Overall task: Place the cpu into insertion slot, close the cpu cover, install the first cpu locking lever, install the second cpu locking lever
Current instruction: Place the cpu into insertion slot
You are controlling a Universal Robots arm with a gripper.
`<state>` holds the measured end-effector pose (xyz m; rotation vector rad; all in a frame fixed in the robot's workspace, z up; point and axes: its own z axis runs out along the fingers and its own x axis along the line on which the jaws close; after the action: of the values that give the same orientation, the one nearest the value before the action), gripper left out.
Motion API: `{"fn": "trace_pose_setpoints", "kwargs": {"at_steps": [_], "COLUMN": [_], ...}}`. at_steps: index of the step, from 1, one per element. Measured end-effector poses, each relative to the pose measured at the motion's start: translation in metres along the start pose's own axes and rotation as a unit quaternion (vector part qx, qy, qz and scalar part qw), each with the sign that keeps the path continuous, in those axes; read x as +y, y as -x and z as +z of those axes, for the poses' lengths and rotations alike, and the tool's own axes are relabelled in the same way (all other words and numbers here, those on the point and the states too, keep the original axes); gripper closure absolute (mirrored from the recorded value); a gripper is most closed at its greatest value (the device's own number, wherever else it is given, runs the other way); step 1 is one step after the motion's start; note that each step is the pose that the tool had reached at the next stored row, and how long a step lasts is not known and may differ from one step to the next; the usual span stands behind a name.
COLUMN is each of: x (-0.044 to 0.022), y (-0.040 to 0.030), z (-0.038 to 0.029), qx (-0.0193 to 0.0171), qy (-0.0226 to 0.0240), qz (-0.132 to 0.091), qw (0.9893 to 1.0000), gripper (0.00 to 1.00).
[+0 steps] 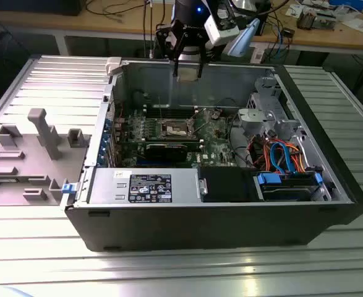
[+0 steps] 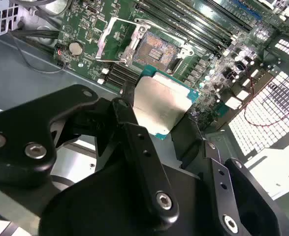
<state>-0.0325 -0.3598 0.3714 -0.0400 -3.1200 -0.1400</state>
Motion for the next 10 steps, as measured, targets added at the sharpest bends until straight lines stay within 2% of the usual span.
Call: {"fn": "trace_pose_setpoints", "kwargs": {"at_steps": [10], "x": [0.0], "y": [0.0], "z": [0.0], "qx": [-0.0006], "qy": [0.0001], "qz": [0.006], "qw": [1.0], "gripper": [0.46]}}
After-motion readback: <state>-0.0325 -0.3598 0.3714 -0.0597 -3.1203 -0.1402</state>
